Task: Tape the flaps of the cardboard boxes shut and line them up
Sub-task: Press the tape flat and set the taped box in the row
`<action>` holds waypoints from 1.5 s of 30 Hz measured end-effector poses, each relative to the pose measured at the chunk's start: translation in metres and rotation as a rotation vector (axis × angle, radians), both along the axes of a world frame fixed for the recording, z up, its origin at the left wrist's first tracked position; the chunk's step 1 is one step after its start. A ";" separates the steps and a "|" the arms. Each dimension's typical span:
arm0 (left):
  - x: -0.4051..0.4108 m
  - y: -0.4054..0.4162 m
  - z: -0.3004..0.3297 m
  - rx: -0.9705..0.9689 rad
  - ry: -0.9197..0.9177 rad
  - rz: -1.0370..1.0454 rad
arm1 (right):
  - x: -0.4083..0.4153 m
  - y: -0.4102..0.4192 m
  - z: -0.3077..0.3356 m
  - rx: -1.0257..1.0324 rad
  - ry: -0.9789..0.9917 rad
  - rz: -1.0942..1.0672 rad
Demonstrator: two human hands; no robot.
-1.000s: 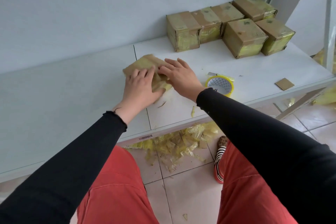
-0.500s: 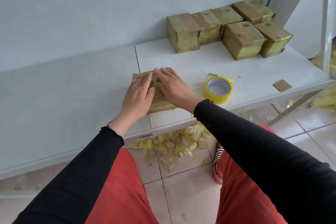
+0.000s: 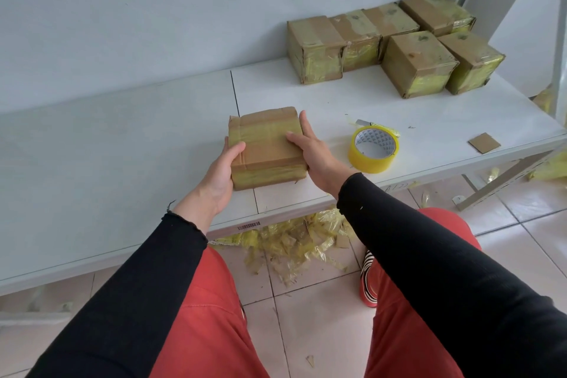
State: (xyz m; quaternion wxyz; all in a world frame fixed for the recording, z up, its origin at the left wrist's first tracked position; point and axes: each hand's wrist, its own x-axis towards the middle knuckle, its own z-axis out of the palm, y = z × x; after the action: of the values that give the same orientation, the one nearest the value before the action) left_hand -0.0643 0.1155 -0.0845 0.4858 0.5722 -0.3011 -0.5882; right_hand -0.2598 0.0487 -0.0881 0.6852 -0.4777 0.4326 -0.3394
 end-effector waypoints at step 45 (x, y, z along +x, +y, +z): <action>-0.050 0.009 0.000 -0.412 -0.529 -0.088 | -0.010 0.048 0.026 -0.369 0.226 -0.174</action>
State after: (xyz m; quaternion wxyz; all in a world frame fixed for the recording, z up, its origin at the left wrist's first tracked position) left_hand -0.1145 0.1240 -0.0844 0.4703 0.5812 -0.5537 -0.3667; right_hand -0.2699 0.0964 -0.0622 0.5015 -0.5907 0.4770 -0.4148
